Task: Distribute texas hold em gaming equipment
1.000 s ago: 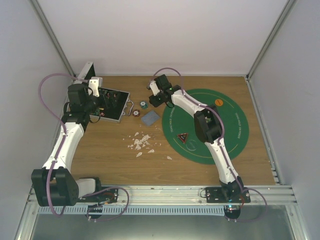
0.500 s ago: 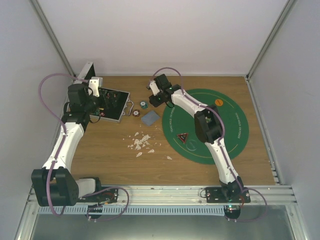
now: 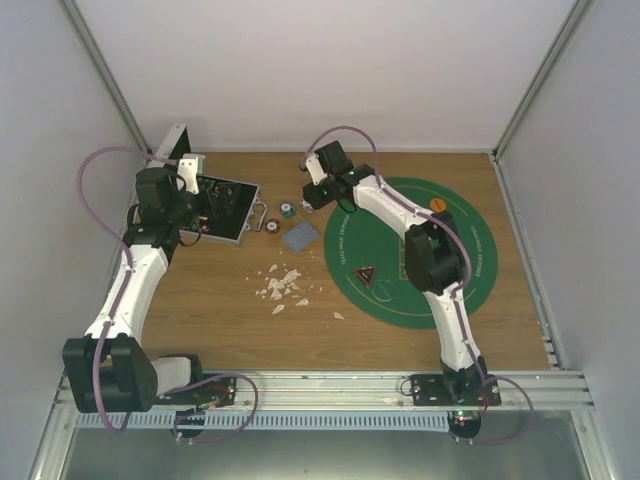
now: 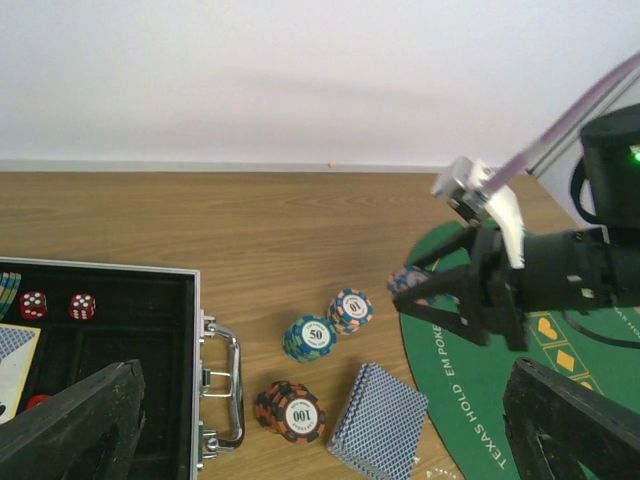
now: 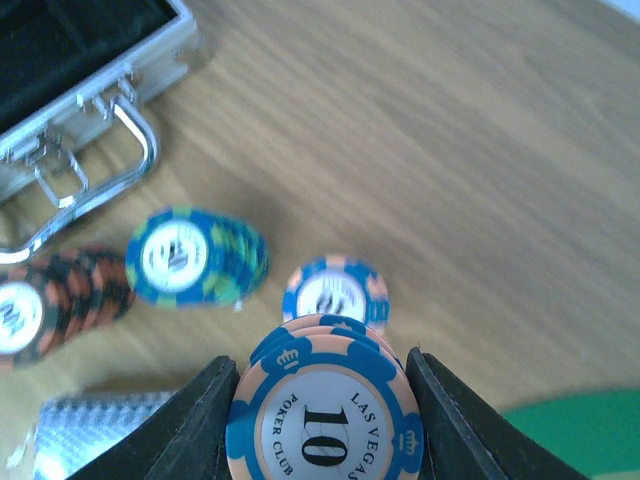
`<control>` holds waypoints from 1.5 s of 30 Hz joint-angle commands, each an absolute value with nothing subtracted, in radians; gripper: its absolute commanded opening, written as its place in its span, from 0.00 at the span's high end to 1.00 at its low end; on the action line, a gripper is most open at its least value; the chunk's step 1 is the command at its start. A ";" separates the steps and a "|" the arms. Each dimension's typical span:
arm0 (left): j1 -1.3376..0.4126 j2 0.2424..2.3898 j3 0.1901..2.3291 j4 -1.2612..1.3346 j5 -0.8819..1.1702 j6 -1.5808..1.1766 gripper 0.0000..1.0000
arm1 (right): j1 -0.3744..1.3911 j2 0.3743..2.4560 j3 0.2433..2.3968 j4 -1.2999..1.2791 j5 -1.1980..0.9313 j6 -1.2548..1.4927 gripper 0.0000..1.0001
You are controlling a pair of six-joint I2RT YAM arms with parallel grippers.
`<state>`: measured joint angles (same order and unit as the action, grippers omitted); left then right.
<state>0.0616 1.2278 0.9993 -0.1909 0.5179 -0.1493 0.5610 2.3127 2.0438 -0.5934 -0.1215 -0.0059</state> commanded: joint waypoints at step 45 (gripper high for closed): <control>0.028 1.225 1.024 -0.168 0.502 -0.146 0.02 | 0.248 2.406 2.048 -0.582 -0.126 0.059 0.65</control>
<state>0.0460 1.2278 0.9993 -0.1944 0.5106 -0.1486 0.2546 2.3329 1.9549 -0.5457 -0.0937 0.0662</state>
